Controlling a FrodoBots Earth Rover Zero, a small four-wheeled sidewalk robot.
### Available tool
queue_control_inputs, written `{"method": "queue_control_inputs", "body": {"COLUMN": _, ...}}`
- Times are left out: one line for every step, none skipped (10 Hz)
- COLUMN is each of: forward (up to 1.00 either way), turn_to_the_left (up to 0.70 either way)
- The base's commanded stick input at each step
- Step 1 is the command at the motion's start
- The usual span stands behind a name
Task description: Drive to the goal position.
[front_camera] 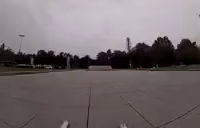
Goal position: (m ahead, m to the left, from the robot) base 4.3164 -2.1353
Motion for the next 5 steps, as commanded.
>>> {"method": "queue_control_inputs", "body": {"forward": 0.7, "turn_to_the_left": -0.2}}
{"method": "queue_control_inputs", "body": {"forward": 0.7, "turn_to_the_left": -0.06}}
{"method": "queue_control_inputs", "body": {"forward": 0.7, "turn_to_the_left": -0.03}}
{"method": "queue_control_inputs", "body": {"forward": 0.7, "turn_to_the_left": -0.01}}
{"method": "queue_control_inputs", "body": {"forward": 0.7, "turn_to_the_left": 0.0}}
